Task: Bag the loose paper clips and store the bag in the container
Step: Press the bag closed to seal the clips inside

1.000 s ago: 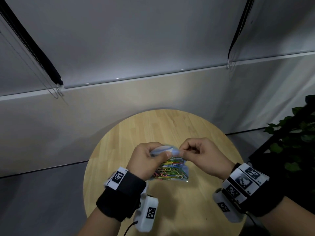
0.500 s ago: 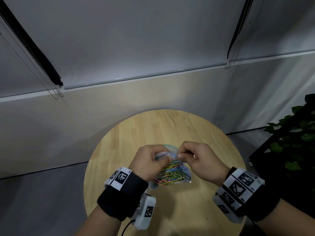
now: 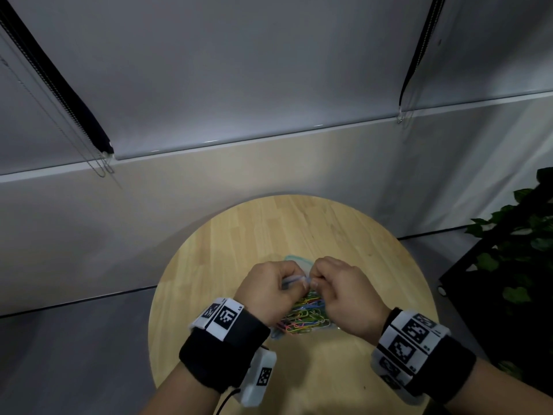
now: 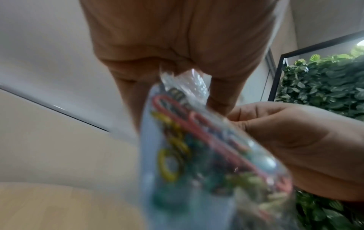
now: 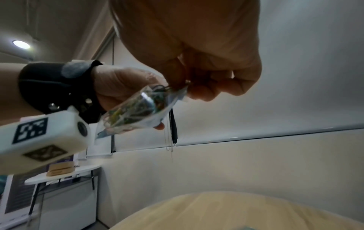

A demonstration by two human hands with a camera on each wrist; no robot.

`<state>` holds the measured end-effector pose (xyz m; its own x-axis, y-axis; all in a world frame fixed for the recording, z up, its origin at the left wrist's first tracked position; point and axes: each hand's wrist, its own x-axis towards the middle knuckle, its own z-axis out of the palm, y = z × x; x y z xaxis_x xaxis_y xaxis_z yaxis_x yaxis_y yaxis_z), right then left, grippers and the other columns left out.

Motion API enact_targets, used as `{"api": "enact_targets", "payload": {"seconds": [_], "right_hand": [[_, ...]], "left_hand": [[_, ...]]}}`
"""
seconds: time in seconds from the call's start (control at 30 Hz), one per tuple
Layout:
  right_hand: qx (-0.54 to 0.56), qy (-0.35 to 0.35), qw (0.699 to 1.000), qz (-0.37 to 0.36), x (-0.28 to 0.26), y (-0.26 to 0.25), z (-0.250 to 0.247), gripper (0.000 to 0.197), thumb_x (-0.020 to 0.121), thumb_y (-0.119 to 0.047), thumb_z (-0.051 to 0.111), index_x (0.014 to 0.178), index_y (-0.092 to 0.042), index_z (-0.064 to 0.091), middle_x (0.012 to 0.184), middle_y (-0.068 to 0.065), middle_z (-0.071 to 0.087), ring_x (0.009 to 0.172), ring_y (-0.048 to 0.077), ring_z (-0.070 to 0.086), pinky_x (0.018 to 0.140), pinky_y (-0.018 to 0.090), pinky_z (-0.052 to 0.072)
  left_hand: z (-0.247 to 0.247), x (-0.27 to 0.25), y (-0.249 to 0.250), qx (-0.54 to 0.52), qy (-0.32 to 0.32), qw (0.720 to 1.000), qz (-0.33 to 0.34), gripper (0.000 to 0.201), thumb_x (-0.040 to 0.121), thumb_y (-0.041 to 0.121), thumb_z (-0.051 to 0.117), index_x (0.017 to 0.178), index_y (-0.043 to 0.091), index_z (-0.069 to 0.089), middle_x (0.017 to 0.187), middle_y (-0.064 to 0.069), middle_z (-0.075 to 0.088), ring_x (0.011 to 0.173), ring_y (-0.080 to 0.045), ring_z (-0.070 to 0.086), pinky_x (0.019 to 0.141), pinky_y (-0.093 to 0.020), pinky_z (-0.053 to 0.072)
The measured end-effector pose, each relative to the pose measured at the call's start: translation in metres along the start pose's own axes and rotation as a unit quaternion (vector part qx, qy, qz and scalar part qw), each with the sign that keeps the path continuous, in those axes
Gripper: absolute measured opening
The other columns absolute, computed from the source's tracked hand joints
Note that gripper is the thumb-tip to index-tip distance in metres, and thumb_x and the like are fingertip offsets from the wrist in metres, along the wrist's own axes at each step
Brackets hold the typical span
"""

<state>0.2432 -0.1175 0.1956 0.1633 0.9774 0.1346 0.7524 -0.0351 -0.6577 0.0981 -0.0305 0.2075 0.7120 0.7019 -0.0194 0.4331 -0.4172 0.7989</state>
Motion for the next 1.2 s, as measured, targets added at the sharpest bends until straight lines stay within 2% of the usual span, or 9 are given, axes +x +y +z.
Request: {"api": "enact_targets", "payload": {"seconds": [0.1, 0.2, 0.43, 0.57, 0.63, 0.87, 1.03, 1.13, 1.2], "right_hand": [[0.042, -0.025, 0.999, 0.017, 0.003, 0.003, -0.005, 0.016, 0.086, -0.019, 0.056, 0.074, -0.026, 0.052, 0.071, -0.015, 0.050, 0.073, 0.014, 0.053, 0.068, 0.037, 0.046], [0.045, -0.035, 0.998, 0.022, 0.006, 0.004, -0.011, 0.022, 0.086, -0.012, 0.058, 0.071, -0.026, 0.051, 0.068, -0.013, 0.051, 0.070, 0.015, 0.053, 0.066, 0.033, 0.044], [0.066, 0.014, 0.996, 0.062, 0.002, 0.008, -0.014, 0.035, 0.082, -0.008, 0.061, 0.060, -0.032, 0.047, 0.068, -0.003, 0.059, 0.070, 0.019, 0.057, 0.066, 0.037, 0.047], [0.033, -0.018, 0.998, 0.052, 0.003, 0.004, -0.016, 0.012, 0.081, -0.025, 0.061, 0.071, -0.031, 0.058, 0.071, -0.010, 0.062, 0.071, 0.016, 0.058, 0.067, 0.036, 0.049], [0.027, -0.021, 0.998, 0.048, 0.005, 0.001, -0.015, 0.012, 0.081, -0.029, 0.060, 0.070, -0.032, 0.055, 0.067, -0.011, 0.059, 0.070, 0.015, 0.058, 0.067, 0.036, 0.049], [-0.017, -0.021, 1.000, 0.015, 0.003, -0.005, -0.004, 0.014, 0.087, -0.023, 0.048, 0.075, -0.027, 0.042, 0.076, -0.009, 0.049, 0.074, 0.018, 0.052, 0.073, 0.036, 0.043], [-0.020, -0.043, 0.999, 0.025, 0.005, -0.003, -0.009, 0.010, 0.088, -0.023, 0.054, 0.079, -0.023, 0.053, 0.079, -0.010, 0.056, 0.079, 0.017, 0.057, 0.078, 0.039, 0.046], [-0.022, -0.036, 0.999, 0.032, 0.009, -0.001, -0.015, 0.013, 0.086, -0.021, 0.055, 0.074, -0.025, 0.052, 0.075, -0.011, 0.056, 0.077, 0.019, 0.057, 0.077, 0.039, 0.046], [-0.011, -0.027, 0.998, 0.051, 0.010, 0.002, -0.017, 0.018, 0.086, -0.020, 0.056, 0.071, -0.028, 0.049, 0.071, -0.011, 0.055, 0.074, 0.021, 0.057, 0.074, 0.039, 0.048]], "left_hand": [[0.003, -0.001, -0.004, 0.006, 0.014, 1.000, 0.002, 0.017, 0.076, 0.039, 0.055, 0.077, 0.024, 0.063, 0.070, 0.002, 0.067, 0.068, -0.013, 0.065, 0.063, -0.040, 0.054], [0.003, -0.001, -0.004, -0.048, 0.011, 0.999, -0.018, 0.011, 0.079, 0.031, 0.062, 0.075, 0.021, 0.065, 0.070, -0.002, 0.069, 0.066, -0.014, 0.065, 0.064, -0.038, 0.054], [-0.012, 0.004, -0.011, -0.008, 0.005, 1.000, -0.007, 0.024, 0.081, 0.018, 0.069, 0.061, 0.028, 0.060, 0.056, 0.010, 0.056, 0.053, 0.002, 0.047, 0.053, -0.016, 0.037], [-0.007, 0.002, -0.009, -0.006, 0.023, 1.000, 0.015, 0.025, 0.081, 0.015, 0.066, 0.063, 0.031, 0.059, 0.062, 0.010, 0.059, 0.057, 0.001, 0.051, 0.056, -0.017, 0.039], [-0.002, 0.002, -0.007, -0.003, 0.024, 0.999, 0.029, 0.029, 0.081, 0.015, 0.066, 0.063, 0.037, 0.058, 0.062, 0.012, 0.058, 0.058, 0.002, 0.052, 0.056, -0.016, 0.038], [0.003, 0.003, -0.006, -0.018, 0.012, 0.999, 0.037, 0.019, 0.081, 0.022, 0.063, 0.065, 0.033, 0.059, 0.068, 0.007, 0.060, 0.063, -0.002, 0.055, 0.059, -0.020, 0.044], [0.005, 0.001, -0.008, 0.011, 0.025, 0.998, 0.056, 0.008, 0.079, 0.031, 0.058, 0.074, 0.027, 0.062, 0.073, 0.005, 0.062, 0.070, -0.010, 0.059, 0.064, -0.029, 0.047], [-0.002, 0.003, -0.017, -0.005, 0.029, 0.999, 0.039, 0.014, 0.083, 0.025, 0.066, 0.070, 0.028, 0.062, 0.067, 0.005, 0.061, 0.062, -0.006, 0.055, 0.058, -0.022, 0.043], [-0.008, 0.005, -0.020, 0.010, 0.025, 0.999, 0.030, 0.016, 0.083, 0.022, 0.066, 0.068, 0.023, 0.061, 0.063, 0.004, 0.059, 0.057, -0.006, 0.050, 0.057, -0.024, 0.041]]}}
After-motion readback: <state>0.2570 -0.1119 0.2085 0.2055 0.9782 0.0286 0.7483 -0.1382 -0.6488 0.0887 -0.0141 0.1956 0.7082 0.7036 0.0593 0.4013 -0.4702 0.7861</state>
